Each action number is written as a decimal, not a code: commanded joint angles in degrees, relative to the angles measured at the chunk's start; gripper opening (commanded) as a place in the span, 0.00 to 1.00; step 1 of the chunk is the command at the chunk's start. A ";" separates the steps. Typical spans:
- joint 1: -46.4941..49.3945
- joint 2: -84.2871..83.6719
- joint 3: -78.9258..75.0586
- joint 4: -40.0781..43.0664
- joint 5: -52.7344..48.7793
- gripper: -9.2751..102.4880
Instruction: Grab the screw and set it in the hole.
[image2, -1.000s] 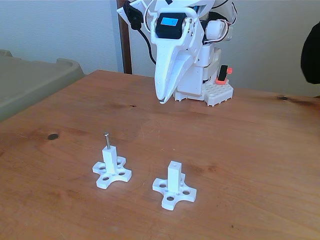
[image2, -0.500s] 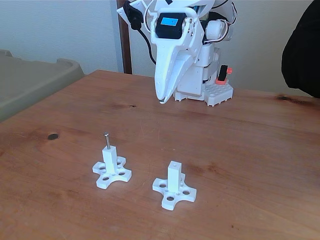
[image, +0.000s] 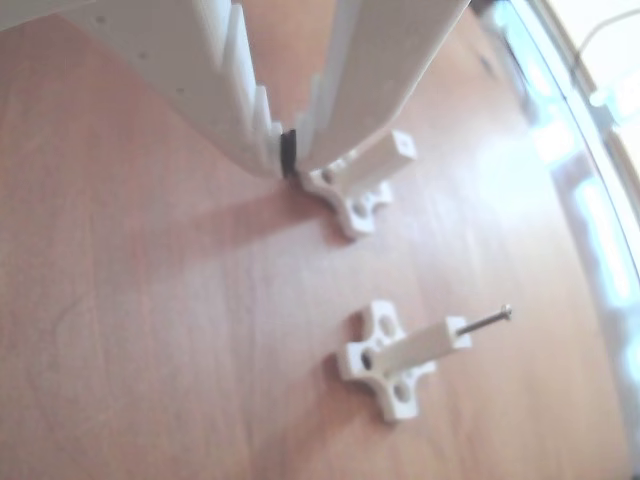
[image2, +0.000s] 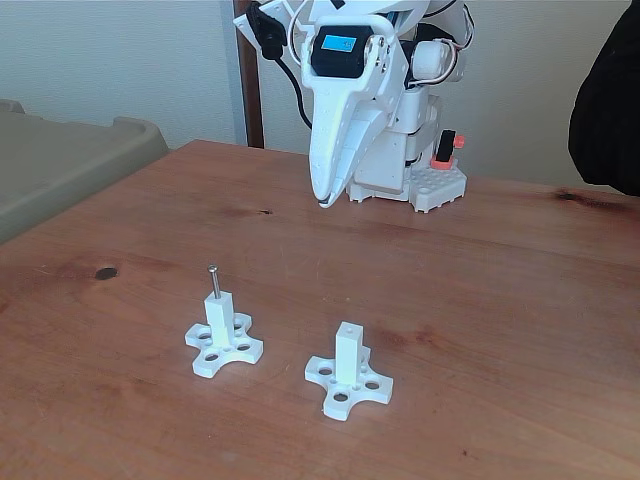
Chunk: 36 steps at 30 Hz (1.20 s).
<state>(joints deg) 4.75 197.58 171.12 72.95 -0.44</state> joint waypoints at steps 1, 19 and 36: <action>-0.88 1.14 0.79 2.64 -0.35 0.04; 1.58 -21.27 -11.43 -7.29 -0.70 0.04; 1.41 -55.63 -41.04 -3.16 3.78 0.04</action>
<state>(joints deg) 6.15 148.62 140.98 68.91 2.37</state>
